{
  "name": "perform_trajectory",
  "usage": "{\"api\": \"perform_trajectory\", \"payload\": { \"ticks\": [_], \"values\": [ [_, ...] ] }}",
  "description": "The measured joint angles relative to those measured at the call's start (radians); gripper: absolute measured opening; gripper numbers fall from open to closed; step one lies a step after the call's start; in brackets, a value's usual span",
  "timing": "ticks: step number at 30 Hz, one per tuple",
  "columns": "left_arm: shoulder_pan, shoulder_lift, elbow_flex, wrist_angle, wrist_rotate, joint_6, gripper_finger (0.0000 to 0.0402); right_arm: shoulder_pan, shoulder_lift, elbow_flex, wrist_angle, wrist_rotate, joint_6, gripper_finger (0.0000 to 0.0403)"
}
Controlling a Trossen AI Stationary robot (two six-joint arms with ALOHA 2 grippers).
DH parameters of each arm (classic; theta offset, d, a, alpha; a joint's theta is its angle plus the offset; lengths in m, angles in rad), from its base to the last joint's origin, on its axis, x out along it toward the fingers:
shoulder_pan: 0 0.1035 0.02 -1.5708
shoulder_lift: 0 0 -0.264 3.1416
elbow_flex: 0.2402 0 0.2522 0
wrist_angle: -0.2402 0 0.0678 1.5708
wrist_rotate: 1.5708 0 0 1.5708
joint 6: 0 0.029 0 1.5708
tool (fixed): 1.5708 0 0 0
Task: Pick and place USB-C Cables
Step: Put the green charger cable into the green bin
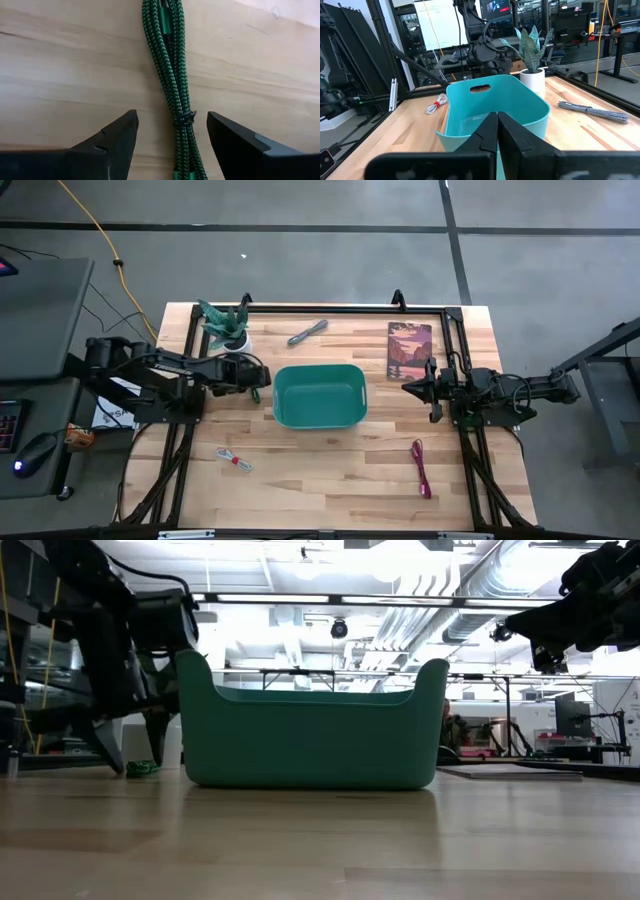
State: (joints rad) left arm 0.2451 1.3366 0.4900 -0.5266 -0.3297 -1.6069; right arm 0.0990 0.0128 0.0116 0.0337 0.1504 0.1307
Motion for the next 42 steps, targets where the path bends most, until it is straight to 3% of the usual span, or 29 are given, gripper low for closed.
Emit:
{"api": "perform_trajectory", "payload": {
  "ticks": [4,10,12,19,28,36,39,42],
  "values": [
    [-0.005,-0.024,-0.004,-0.022,0.015,0.045,0.0168,0.0,0.0,0.0,0.0,0.0,0.0,0.0],
    [-0.007,-0.088,-0.006,-0.113,0.057,0.112,0.0032,0.0,0.0,0.0,0.0,0.0,0.0,0.0],
    [-0.007,-0.112,-0.006,-0.124,0.064,0.169,0.0011,0.0,0.0,0.0,0.0,0.0,0.0,0.0],
    [-0.045,-0.205,-0.006,-0.194,0.105,0.281,0.0004,0.0,0.0,0.0,0.0,0.0,0.0,0.0],
    [-0.198,-0.406,0.002,-0.221,0.355,0.548,0.0001,0.0,0.0,0.0,0.0,0.0,0.0,0.0],
    [-0.297,-0.597,0.174,-0.406,0.188,0.582,0.0,0.0,0.0,0.0,0.0,0.0,0.0,0.0],
    [-0.297,-0.635,0.25,-0.367,0.113,0.691,0.0,0.0,0.0,0.0,0.0,0.0,0.0,0.0],
    [-0.296,-0.64,0.288,-0.204,0.048,0.831,0.0,0.0,0.0,0.0,0.0,0.0,0.0,0.0]
  ]
}}
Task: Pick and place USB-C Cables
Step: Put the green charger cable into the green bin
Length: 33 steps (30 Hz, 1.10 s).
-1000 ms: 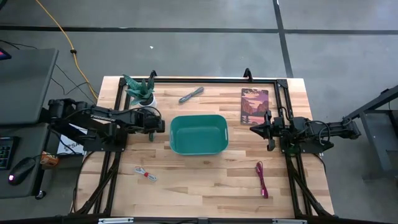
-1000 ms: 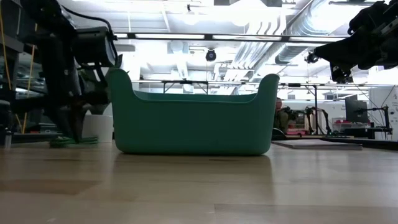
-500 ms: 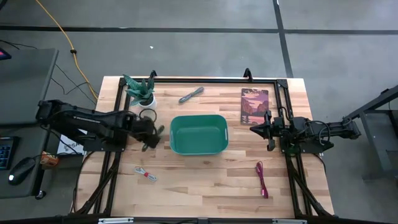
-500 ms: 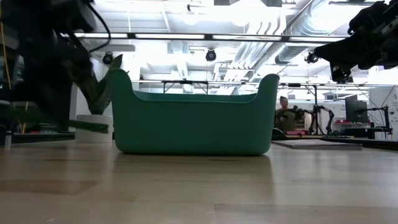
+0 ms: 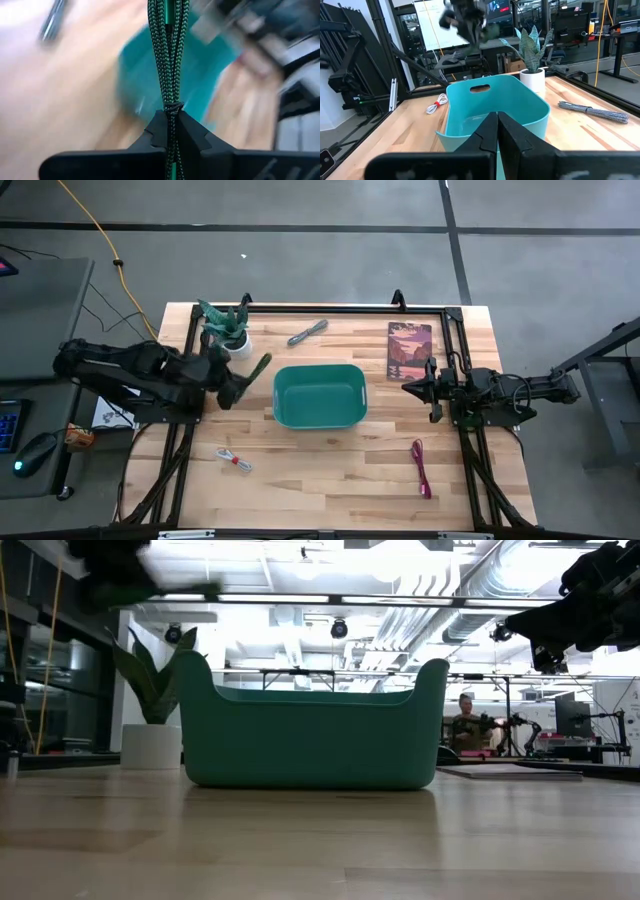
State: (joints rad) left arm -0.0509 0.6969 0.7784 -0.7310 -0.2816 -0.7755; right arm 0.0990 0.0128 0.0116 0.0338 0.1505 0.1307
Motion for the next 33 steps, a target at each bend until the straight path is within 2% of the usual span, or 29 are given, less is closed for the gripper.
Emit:
{"api": "perform_trajectory", "payload": {
  "ticks": [5,9,13,18,23,33],
  "values": [
    [0.006,0.038,0.002,0.421,-0.008,0.271,0.0,0.0,0.0,0.0,0.0,0.0,0.0,0.0],
    [0.006,0.102,0.001,0.697,-0.01,0.448,0.0,0.0,0.0,0.0,0.0,0.0,0.0,0.0],
    [0.002,0.151,-0.048,0.951,0.005,0.53,0.0,0.0,0.0,0.0,0.0,0.0,0.0,0.0],
    [-0.005,0.181,-0.218,1.245,0.043,0.514,0.0,0.0,0.0,0.0,0.0,0.0,0.0,0.0],
    [-0.004,0.18,-0.342,1.389,0.052,0.438,0.0,0.0,0.0,0.0,0.0,0.0,0.0,0.0],
    [-0.004,0.18,-0.35,1.384,0.121,0.506,0.0,0.0,0.0,0.0,0.0,0.0,0.0,0.0]
  ]
}}
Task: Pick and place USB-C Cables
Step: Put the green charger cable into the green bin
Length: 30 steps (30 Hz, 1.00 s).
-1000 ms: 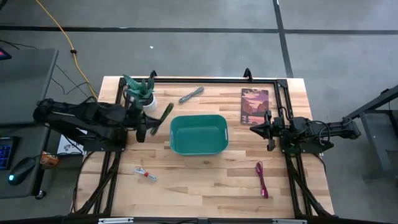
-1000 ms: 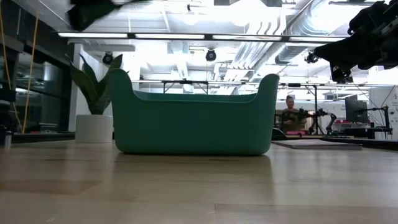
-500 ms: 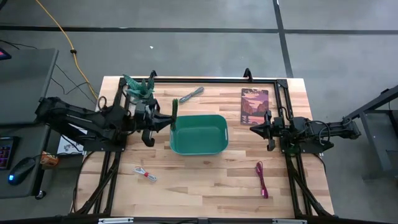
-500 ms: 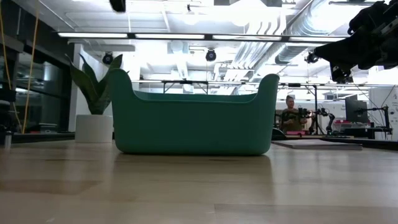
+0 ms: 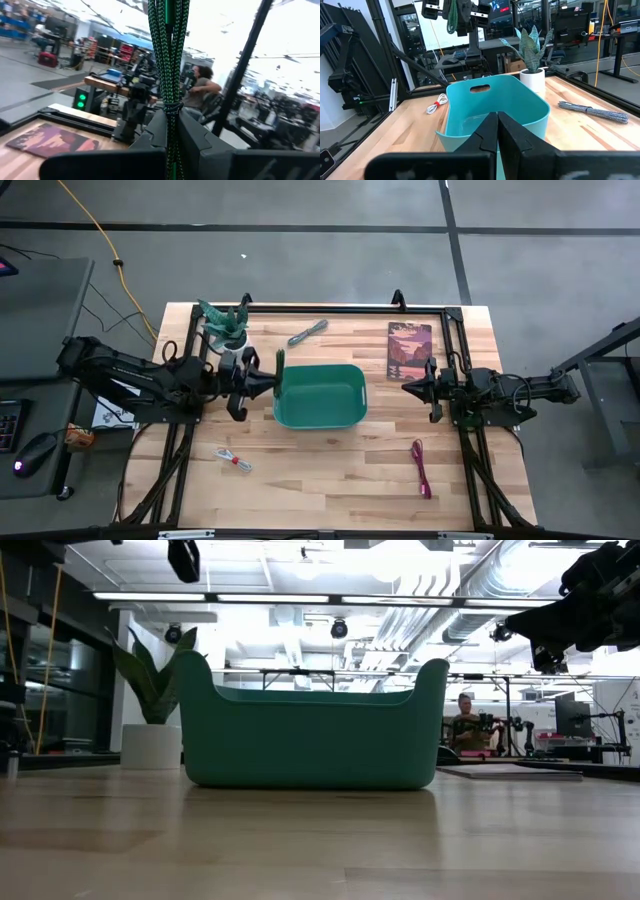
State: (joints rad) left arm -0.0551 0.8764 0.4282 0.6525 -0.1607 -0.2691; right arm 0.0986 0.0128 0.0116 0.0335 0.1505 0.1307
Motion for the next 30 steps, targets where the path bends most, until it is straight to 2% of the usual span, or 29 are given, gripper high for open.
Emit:
{"api": "perform_trajectory", "payload": {
  "ticks": [5,10,15,18,21,24,30],
  "values": [
    [0.0,0.0,0.0,-0.002,0.018,-0.016,0.0,0.0,0.0,0.0,0.0,0.0,0.0,0.0],
    [0.0,0.0,0.0,-0.004,-0.009,-0.016,0.0,0.0,0.0,-0.001,0.032,-0.001,0.042,0.0],
    [0.0,0.0,0.0,-0.004,-0.009,-0.016,0.0001,0.0,-0.001,-0.001,0.229,0.024,0.282,0.0],
    [0.0,0.0,0.0,-0.004,-0.009,-0.016,0.0004,0.0,0.009,-0.001,0.403,0.047,0.291,0.0],
    [0.003,0.0,0.0,-0.003,-0.009,-0.016,0.0004,0.0,0.048,0.028,0.535,0.041,0.226,0.0],
    [0.003,0.0,0.0,0.002,-0.011,-0.012,0.0004,0.0,0.129,0.144,0.5,0.051,0.167,0.0],
    [0.003,0.0,0.0,0.002,-0.001,0.008,0.0005,0.0,0.349,0.407,0.231,0.059,0.121,0.0]
  ]
}}
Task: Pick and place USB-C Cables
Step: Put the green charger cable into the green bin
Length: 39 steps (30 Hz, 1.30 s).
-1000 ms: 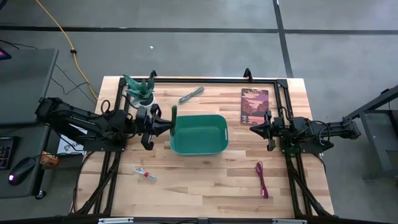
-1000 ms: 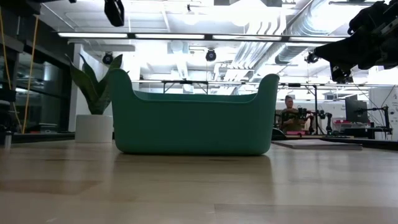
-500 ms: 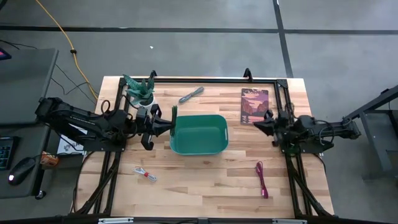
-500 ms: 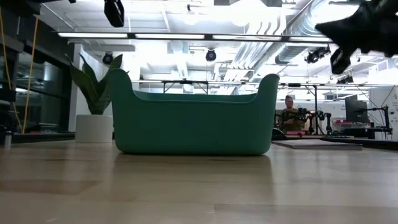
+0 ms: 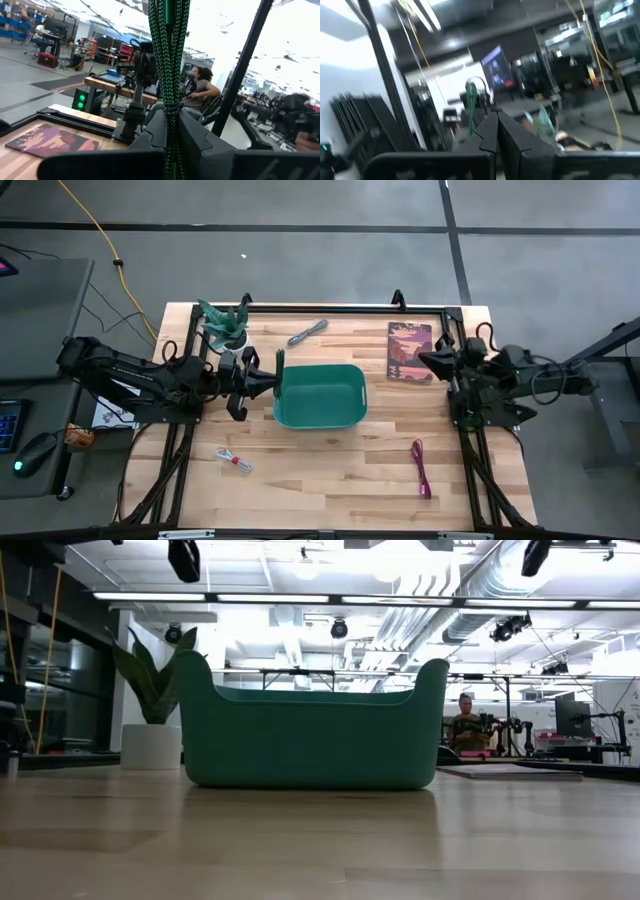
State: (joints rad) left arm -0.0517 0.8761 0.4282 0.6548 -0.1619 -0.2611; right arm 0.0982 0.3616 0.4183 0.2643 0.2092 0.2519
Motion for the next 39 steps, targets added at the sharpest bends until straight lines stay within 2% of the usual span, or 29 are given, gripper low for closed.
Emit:
{"api": "perform_trajectory", "payload": {
  "ticks": [4,10,14,17,21,25,32,39],
  "values": [
    [0.0,0.0,0.0,0.0,0.028,0.037,0.0005,0.0,0.106,0.106,-0.188,0.045,0.074,0.0],
    [0.0,0.0,0.0,-0.001,0.05,0.037,0.0005,0.0,0.185,0.143,-0.231,0.069,0.193,0.0004],
    [0.0,0.029,0.01,-0.005,0.024,0.01,0.0004,0.0,0.247,0.143,-0.219,0.053,0.329,0.0049],
    [0.002,0.117,0.052,-0.023,0.0,-0.005,0.0002,0.0,0.338,0.143,-0.138,0.022,0.374,0.0111],
    [0.022,0.269,0.152,-0.015,0.018,-0.007,0.0001,0.0,0.49,0.143,0.05,0.004,0.365,0.0195],
    [0.045,0.42,0.227,-0.03,0.023,-0.03,0.0001,0.0,0.63,0.143,0.216,-0.025,0.331,0.0249],
    [0.065,0.593,0.298,-0.005,0.043,-0.132,0.0,0.0,0.824,0.144,0.438,-0.022,0.308,0.0264],
    [0.065,0.636,0.304,0.043,0.079,-0.203,0.0,0.0,0.908,0.144,0.508,0.0,0.278,0.0264]
  ]
}}
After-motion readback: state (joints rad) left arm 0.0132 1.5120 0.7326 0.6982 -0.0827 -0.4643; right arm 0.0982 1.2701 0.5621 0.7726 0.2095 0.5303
